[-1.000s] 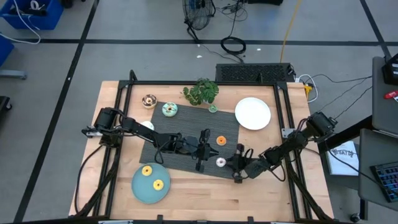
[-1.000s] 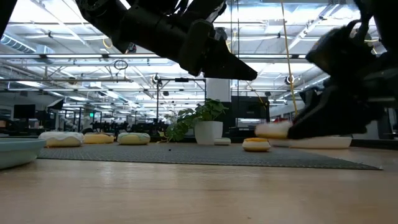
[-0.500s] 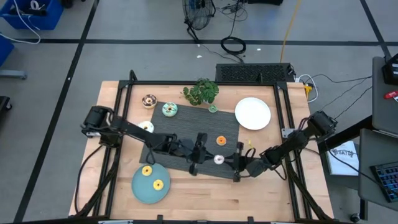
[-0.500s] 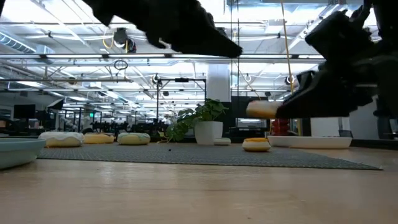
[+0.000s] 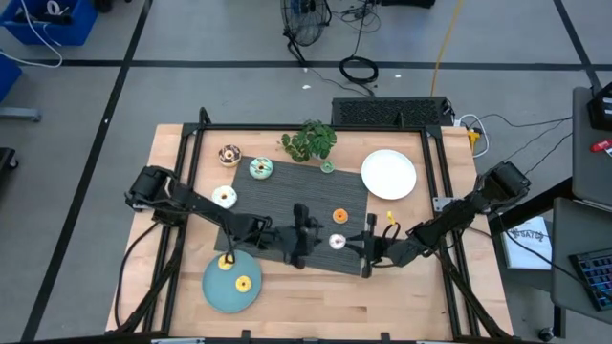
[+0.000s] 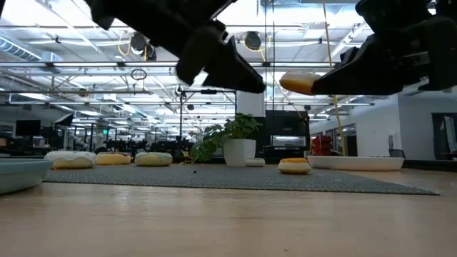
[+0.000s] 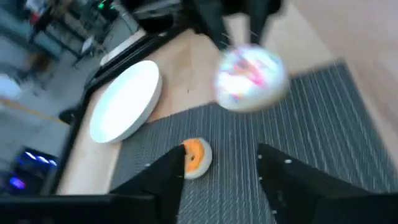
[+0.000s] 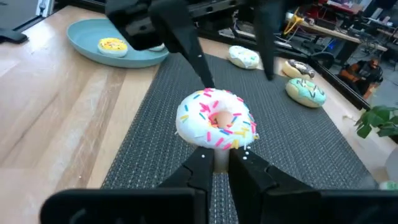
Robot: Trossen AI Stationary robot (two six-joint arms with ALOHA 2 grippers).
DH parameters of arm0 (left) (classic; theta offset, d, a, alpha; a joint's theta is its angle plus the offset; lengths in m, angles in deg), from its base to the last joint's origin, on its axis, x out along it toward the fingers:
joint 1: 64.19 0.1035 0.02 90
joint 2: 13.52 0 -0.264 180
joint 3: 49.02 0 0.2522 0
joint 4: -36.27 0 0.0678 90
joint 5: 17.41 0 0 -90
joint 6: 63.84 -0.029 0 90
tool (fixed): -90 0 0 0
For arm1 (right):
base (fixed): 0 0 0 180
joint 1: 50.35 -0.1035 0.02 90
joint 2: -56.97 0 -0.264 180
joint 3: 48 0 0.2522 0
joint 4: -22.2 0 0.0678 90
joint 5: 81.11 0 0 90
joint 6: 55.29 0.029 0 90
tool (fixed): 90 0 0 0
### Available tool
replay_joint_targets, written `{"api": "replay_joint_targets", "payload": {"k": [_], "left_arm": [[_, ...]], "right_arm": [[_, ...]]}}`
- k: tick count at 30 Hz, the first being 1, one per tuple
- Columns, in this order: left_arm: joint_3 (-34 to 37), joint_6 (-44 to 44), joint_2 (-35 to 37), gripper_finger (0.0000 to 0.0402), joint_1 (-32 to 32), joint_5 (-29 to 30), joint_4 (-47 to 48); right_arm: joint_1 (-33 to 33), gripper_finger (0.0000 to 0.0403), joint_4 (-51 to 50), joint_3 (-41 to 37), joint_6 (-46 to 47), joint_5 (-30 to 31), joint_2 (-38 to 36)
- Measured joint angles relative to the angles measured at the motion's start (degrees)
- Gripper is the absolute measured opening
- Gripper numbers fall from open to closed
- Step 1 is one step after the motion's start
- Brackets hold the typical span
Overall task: Pick & Place donuts
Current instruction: Put the small white donut on the blue plate
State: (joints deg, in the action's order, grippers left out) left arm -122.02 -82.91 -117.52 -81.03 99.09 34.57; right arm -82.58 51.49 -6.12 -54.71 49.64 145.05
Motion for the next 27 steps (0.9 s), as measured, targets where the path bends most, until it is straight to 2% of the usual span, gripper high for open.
{"api": "replay_joint_targets", "payload": {"k": [2,5,7,10,22,27], "left_arm": [[0.0,4.2,0.0,0.0236,1.1,-2.8,-1.6],[0.0,10.1,0.0,0.0263,2.9,-10.6,-3.4],[0.0,13.4,0.0,0.0273,3.8,-15.8,-4.5],[0.0,15.8,0.0,0.0279,4.5,-20.8,-6.5],[0.0,15.1,0.0,0.0280,4.3,-21.5,-8.8],[0.0,15.1,0.0,0.0280,4.3,-18.4,-8.8]], "right_arm": [[0.0,0.0032,0.0,0.0,-0.3,0.9,0.0],[0.0,0.0032,0.0,0.0,-1.5,3.3,0.0],[-0.1,0.0033,0.0,0.0,-2.2,4.3,0.0],[-0.1,0.0033,0.0,0.0,-2.9,4.3,0.0],[0.0,0.0033,3.8,0.0,-5.9,4.4,0.0],[0.0,0.0033,5.0,0.0,-6.2,4.2,0.0]]}}
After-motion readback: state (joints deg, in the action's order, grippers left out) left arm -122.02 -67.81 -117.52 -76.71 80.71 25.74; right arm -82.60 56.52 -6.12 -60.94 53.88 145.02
